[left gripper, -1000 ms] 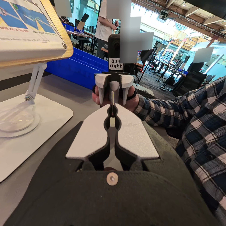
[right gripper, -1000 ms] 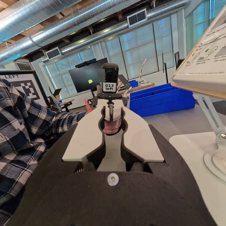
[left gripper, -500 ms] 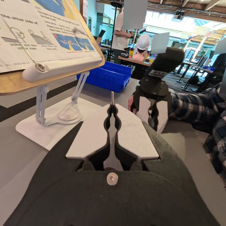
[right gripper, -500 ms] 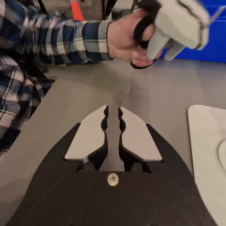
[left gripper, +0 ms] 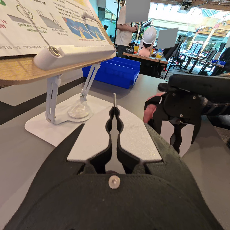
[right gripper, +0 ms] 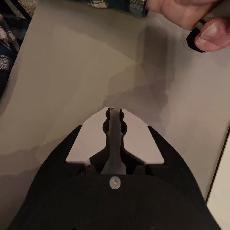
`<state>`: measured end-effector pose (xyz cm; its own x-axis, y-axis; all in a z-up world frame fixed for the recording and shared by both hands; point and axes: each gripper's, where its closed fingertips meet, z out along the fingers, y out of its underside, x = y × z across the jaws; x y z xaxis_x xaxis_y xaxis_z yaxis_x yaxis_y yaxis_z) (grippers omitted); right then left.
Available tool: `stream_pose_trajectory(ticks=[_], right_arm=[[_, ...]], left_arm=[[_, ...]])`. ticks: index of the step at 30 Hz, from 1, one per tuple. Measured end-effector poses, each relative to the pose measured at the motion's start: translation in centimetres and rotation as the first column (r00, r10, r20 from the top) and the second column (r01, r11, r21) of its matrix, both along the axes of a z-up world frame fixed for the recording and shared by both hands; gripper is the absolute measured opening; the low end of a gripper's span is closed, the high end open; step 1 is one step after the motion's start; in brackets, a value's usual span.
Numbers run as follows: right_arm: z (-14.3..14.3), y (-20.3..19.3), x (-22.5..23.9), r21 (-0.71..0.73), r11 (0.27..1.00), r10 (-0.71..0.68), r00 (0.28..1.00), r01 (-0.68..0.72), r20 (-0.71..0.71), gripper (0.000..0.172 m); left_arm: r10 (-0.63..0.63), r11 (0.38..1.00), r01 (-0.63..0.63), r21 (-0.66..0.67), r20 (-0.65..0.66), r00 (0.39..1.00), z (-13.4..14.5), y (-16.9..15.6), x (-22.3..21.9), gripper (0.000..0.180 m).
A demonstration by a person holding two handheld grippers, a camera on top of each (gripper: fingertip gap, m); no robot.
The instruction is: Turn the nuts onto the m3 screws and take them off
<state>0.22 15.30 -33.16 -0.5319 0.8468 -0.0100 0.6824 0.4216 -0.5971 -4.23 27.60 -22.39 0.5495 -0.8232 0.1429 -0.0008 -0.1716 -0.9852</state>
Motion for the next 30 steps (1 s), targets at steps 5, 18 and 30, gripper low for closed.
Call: stream_pose_trajectory(ticks=[5,18,30], right_arm=[[-0.71,0.07,0.02,0.038,0.999,-0.02,0.999,0.018,0.051,0.014],[-0.73,-0.17,-0.14,0.083,0.986,-0.149,0.986,0.142,0.082,0.01],[-0.77,-0.51,-0.11,0.086,0.979,-0.196,0.972,0.186,0.129,0.01]], left_arm=[[-0.007,1.0,0.007,0.01,-0.011,1.0,0.17,-0.18,0.21,0.001],[-0.02,1.0,0.02,0.009,-0.03,0.999,0.05,-0.42,0.66,0.002],[-0.028,0.999,0.029,0.014,-0.036,0.999,0.19,-0.6,0.81,0.002]])
